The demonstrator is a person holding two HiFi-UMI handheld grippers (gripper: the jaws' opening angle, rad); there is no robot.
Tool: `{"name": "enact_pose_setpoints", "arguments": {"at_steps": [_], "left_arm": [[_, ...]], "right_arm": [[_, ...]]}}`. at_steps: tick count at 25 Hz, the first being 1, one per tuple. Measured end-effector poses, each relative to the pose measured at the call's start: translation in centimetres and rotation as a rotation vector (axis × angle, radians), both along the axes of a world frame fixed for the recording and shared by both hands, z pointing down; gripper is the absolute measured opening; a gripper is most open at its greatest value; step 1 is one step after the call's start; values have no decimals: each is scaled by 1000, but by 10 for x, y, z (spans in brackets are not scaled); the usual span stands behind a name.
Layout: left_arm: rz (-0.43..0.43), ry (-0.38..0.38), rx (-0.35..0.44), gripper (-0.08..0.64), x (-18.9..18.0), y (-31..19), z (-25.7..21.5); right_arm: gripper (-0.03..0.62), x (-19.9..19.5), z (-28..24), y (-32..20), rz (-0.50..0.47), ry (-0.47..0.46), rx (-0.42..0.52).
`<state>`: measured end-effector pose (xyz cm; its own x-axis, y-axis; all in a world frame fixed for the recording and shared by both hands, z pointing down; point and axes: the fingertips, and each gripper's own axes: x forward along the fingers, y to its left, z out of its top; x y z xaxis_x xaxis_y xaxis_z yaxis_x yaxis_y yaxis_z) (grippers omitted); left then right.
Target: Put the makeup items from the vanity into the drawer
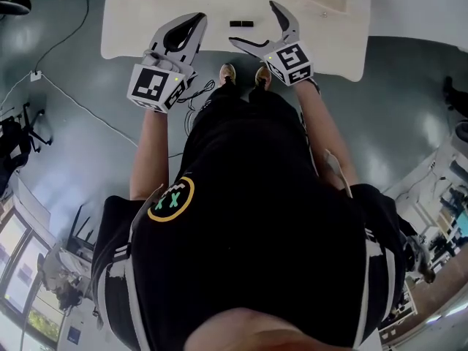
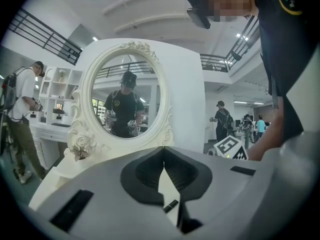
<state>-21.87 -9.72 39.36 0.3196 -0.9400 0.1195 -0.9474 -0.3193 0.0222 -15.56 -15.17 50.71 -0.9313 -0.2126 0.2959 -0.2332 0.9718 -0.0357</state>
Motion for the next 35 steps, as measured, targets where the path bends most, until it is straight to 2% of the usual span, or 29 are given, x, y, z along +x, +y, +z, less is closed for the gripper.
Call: {"name": "enact_pose_setpoints", "arguments": {"at_steps": [11,19,21,25,30,32,35], "left_arm": [[0,-4,-18,21,-4,-5,5],[-14,-1,-23,21,-3,-9,7],[-11,-1,-22,21,-5,-10,9],[-2,-3,-16,21,0,-18,5],[1,-5,-9,21,-6,-24,3],[2,-7,-6,21,-4,-25,0],[8,-9,-2,21,-2,-28,-2]], "right_arm": [[598,-10,136,-20,-52,287,-46],[577,-4,155,-15,-108,396,-36],[517,-6,158,-16,-111,417,-8],[460,-3,156,-15,-150,437,13],[241,-12,152,2,-293,459,75],[125,-10,152,10,-342,477,104],[118,-9,152,9,-344,484,91]]}}
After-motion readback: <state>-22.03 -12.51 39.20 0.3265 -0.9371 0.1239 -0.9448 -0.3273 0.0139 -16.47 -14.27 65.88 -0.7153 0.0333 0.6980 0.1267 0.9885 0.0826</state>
